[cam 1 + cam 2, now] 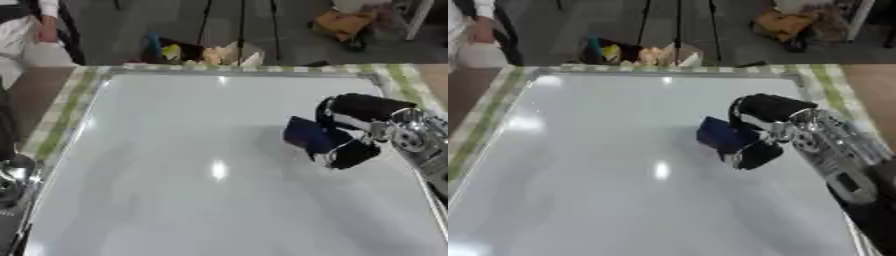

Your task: Wipe the whiteboard clean with a brush.

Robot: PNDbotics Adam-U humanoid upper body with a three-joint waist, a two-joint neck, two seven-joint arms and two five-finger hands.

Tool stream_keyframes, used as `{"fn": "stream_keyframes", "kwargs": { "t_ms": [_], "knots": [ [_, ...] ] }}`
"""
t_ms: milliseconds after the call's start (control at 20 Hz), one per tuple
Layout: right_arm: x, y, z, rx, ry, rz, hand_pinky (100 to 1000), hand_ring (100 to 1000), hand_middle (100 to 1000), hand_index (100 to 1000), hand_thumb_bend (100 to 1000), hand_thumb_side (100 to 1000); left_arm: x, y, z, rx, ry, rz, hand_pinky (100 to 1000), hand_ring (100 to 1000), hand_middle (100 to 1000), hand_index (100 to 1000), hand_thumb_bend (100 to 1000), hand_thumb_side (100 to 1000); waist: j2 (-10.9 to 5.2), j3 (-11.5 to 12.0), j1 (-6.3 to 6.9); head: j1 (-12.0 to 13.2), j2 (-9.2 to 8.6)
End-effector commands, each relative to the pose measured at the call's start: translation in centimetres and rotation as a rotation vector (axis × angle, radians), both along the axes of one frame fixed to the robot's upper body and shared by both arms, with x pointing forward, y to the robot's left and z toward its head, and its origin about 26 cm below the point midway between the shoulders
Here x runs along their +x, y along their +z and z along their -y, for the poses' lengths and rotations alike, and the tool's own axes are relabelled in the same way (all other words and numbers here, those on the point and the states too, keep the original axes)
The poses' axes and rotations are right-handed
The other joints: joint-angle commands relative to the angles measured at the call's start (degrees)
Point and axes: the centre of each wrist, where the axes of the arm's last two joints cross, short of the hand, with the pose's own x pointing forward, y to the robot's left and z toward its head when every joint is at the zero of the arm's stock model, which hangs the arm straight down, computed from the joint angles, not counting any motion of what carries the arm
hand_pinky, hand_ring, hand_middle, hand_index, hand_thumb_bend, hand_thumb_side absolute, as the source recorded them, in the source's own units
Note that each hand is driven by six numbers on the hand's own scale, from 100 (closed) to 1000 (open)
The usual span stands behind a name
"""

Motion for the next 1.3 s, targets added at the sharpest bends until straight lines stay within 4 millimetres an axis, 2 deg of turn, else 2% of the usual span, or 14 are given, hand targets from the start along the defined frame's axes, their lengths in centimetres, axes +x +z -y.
{"fn": "stream_keyframes", "kwargs": {
  "t_ms": [50,750,1300],
  "knots": [
    [-0.3,1.7,1.8,0.000,-0.053,0.055,664,618,555,112,100,433,-0.4,0.6,0.0,0.015,-0.007,0.023,695,822,751,775,226,989,-0.92,0.2,-0.02,-0.1,-0.48],
    [0.2,3.2,6.2,0.062,-0.222,0.136,650,599,538,109,100,435,-0.4,0.7,0.0,0.020,-0.008,0.023,694,824,752,773,222,990,0.46,1.3,0.12,-1.4,-1.76],
    [0.8,3.7,8.7,0.128,-0.325,0.179,633,581,524,106,100,436,-0.4,0.8,0.1,0.022,-0.009,0.027,694,824,752,773,221,990,0.74,1.6,0.31,-2.7,-2.77]
  ]
}}
